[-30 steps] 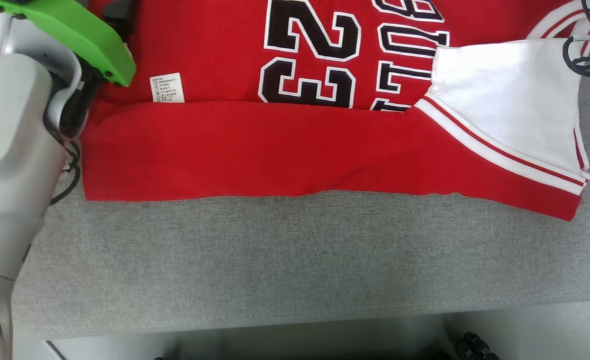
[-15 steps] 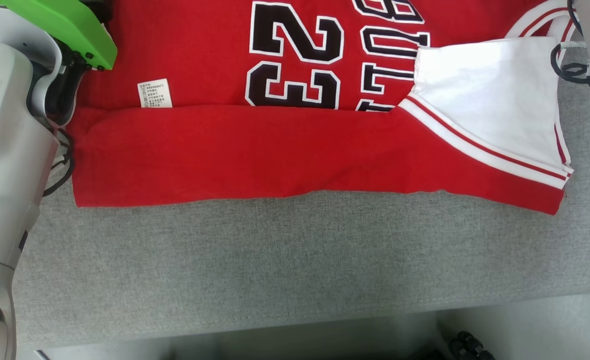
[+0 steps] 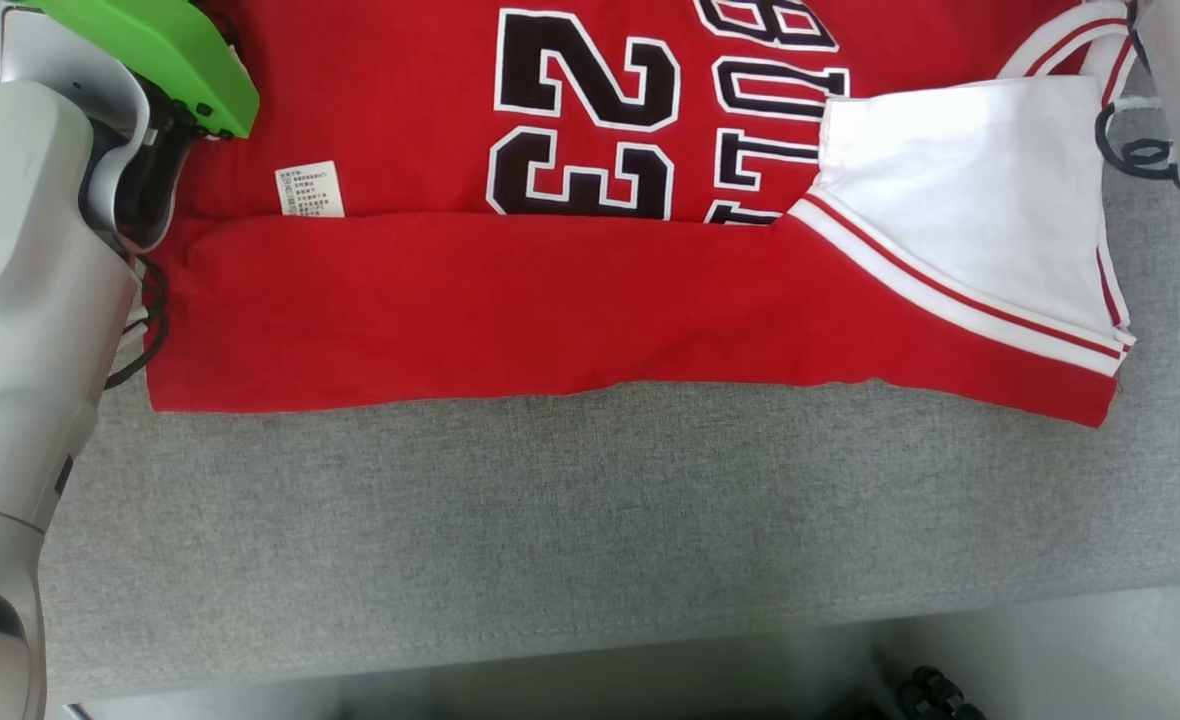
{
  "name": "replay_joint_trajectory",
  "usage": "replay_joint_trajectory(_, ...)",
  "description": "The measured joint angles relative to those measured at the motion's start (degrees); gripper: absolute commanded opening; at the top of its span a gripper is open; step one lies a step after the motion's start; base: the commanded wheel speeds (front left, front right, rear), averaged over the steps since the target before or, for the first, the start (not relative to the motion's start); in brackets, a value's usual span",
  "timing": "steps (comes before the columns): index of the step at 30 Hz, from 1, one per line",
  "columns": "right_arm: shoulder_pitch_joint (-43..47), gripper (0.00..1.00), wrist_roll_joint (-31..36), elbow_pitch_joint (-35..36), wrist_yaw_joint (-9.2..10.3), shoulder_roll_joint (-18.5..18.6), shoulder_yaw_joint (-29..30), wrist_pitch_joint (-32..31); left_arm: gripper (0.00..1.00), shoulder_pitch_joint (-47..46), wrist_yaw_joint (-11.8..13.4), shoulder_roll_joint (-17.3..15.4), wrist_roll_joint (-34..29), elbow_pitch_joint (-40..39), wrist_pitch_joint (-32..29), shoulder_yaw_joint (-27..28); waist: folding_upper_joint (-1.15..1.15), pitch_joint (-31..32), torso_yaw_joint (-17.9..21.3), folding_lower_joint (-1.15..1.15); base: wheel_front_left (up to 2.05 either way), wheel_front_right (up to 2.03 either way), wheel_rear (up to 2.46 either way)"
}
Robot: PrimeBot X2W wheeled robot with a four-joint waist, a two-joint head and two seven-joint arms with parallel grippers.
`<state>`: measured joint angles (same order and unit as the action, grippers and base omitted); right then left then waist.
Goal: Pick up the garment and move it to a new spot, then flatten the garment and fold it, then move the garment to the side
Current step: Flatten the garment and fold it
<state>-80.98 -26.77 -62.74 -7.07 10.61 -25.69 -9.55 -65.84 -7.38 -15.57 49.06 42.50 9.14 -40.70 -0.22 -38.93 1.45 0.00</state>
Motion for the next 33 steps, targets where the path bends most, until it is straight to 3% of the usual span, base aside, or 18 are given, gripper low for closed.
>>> replay_joint_trajectory(12, 3.8, 0.0, 0.0, 1.5, 0.0, -0.6, -4.3, 5.3, 0.0, 2.3, 0.0, -1.4, 1.1, -0.5, 3.0, -1.5, 0.0, 3.6, 0.2, 0.0, 0.0, 0.0, 0.0)
replay_joint_trajectory(33, 18.1, 0.0, -0.1, 4.9, -0.07, 0.1, -11.1, 23.7, 0.0, 16.2, 0.0, -4.2, 3.4, -6.6, 5.3, -2.9, 0.0, 14.2, 2.6, -0.01, 0.0, 0.0, 0.0)
